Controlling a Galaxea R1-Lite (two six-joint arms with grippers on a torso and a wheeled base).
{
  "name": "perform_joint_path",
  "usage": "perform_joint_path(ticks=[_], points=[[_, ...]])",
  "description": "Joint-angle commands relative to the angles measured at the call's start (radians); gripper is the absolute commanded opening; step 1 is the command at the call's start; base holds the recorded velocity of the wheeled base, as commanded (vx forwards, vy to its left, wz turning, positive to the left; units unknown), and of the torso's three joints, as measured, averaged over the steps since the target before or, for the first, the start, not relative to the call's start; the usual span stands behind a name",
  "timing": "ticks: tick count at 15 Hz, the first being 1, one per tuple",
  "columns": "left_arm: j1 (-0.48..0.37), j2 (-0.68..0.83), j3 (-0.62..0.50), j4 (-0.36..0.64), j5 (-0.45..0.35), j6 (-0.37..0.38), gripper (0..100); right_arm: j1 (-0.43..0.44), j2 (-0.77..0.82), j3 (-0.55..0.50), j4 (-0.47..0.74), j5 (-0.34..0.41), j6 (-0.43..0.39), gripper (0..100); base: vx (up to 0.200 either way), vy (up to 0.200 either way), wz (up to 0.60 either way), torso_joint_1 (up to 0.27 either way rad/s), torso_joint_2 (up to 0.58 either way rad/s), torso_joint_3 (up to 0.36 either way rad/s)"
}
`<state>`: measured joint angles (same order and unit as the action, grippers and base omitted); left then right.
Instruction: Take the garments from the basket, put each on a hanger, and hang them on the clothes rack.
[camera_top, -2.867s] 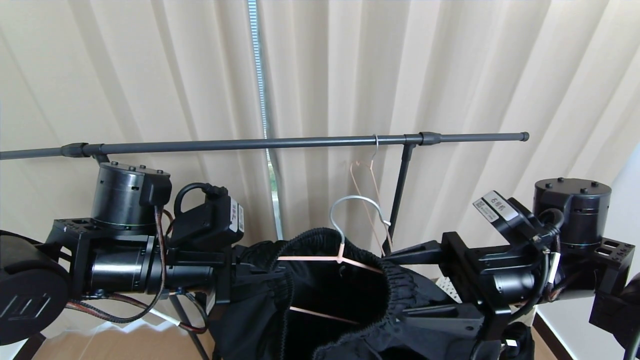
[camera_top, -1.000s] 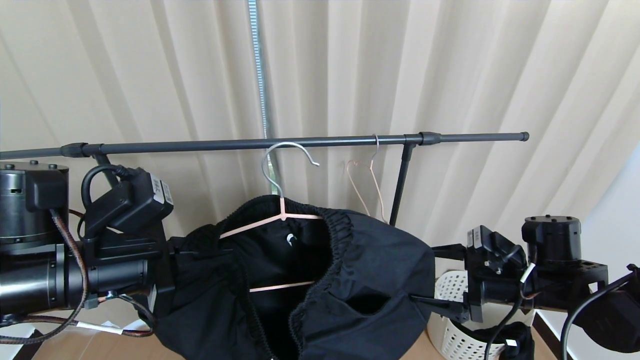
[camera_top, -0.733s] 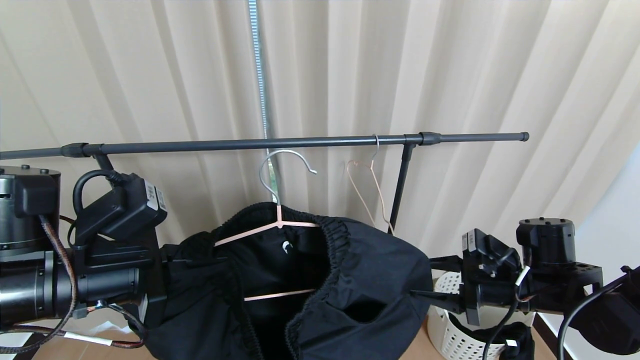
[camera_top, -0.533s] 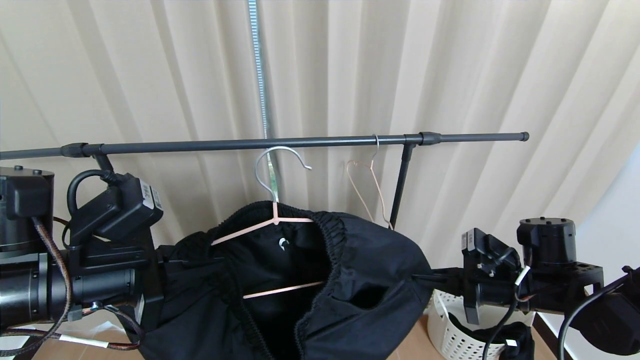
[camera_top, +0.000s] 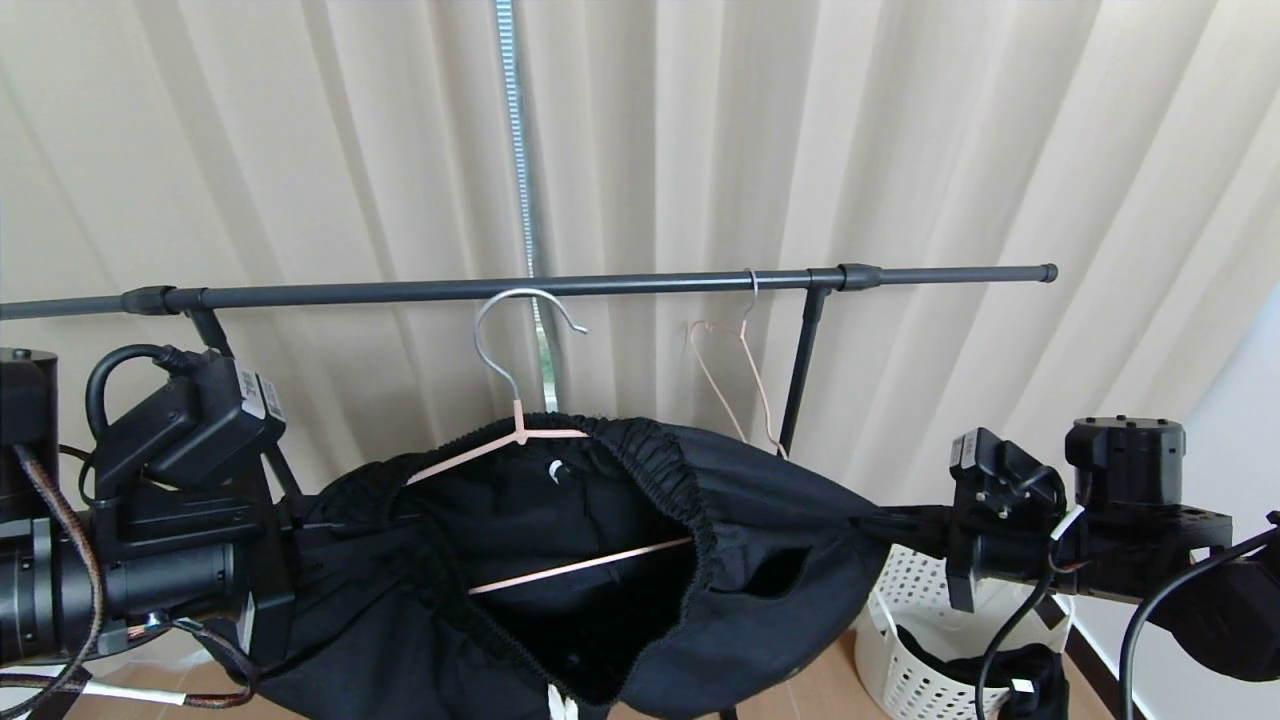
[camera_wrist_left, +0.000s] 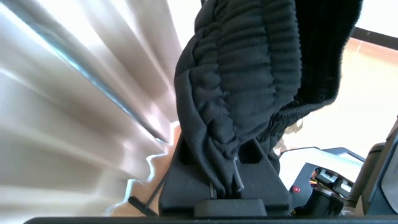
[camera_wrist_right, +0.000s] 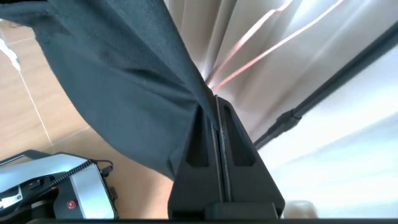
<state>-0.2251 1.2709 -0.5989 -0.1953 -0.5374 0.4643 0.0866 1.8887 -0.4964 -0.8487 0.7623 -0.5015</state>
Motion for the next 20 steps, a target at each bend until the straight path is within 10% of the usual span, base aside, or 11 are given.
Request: perform_joint_path(ticks=[1,7,8,15,20], points=[[0.010,-0.019,0.004,-0.001,0.001,-0.006,0,-0.011,0.018,-0.013,0.004,-0.001,0.000,0,0.000,0.000,0.00,0.000,0.00,0.000],[0.015,-0.028,0.005,-0.001,-0.001,-0.036,0,0.038,0.007,0.033,-0.004,-0.005,-0.003,0,0.000,0.000,0.00,0.000,0.00,0.000],[0.016,-0.028,0.010,-0.001,-0.001,-0.038,0,0.039,0.003,0.036,-0.004,-0.005,-0.003,100,0.000,0.000,0.00,0.000,0.00,0.000],[0.141,-0.059,0.070,-0.001,0.001,-0.055,0,0.036,-0.080,0.038,-0.001,-0.017,-0.014,100,0.000,0.000,0.00,0.000,0.00,0.000],[0.222,-0.008,0.084,-0.003,0.080,-0.068,0,0.111,-0.097,-0.004,-0.006,-0.248,0.135,100,0.000,0.000,0.00,0.000,0.00,0.000]])
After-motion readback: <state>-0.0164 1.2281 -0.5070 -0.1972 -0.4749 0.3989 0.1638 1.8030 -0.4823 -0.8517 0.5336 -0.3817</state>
